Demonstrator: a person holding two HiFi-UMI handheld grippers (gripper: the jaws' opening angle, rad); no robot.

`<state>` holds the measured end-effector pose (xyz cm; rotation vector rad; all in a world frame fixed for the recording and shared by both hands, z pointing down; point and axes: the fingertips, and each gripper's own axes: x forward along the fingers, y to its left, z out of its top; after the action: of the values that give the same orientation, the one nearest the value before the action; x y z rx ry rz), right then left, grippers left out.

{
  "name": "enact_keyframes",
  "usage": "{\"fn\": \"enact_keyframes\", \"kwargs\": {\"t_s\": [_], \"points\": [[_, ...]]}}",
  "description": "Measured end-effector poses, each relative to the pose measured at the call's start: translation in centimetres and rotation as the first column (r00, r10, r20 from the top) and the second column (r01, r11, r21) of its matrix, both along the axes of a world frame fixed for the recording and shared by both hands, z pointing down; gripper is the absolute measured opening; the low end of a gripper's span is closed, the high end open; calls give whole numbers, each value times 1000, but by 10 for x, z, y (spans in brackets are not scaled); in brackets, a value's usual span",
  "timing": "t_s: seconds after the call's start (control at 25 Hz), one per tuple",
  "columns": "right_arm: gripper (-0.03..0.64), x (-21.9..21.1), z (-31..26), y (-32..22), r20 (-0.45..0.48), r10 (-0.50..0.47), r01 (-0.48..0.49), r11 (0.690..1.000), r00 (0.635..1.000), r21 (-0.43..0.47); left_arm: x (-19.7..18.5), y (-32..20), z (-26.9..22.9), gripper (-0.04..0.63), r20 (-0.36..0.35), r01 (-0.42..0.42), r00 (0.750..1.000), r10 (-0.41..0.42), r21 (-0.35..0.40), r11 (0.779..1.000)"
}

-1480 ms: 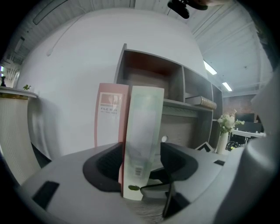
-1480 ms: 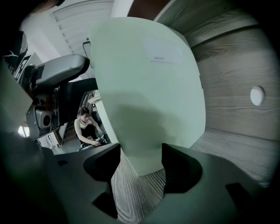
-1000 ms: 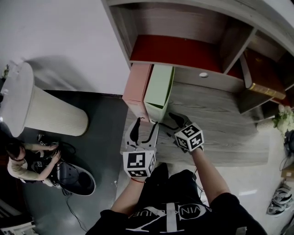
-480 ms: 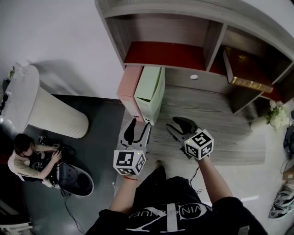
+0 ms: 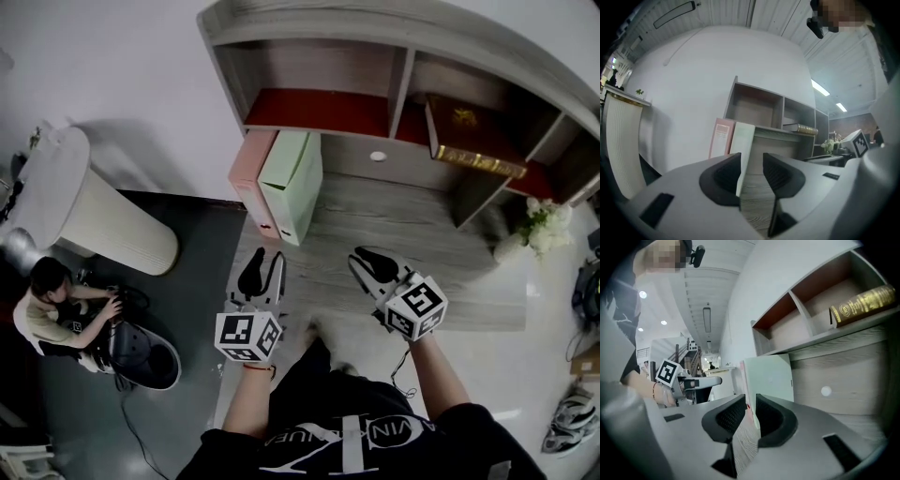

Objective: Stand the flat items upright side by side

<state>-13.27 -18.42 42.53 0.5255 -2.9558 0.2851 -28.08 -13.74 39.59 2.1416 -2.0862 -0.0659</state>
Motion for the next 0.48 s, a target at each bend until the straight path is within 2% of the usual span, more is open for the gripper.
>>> {"fn": "enact_keyframes", "kwargs": {"t_s": [0.48], "points": [[15,63,-30,48,65,20,-24,998,998,63,38,71,-9,69,6,78,997,-78,11,997]]}}
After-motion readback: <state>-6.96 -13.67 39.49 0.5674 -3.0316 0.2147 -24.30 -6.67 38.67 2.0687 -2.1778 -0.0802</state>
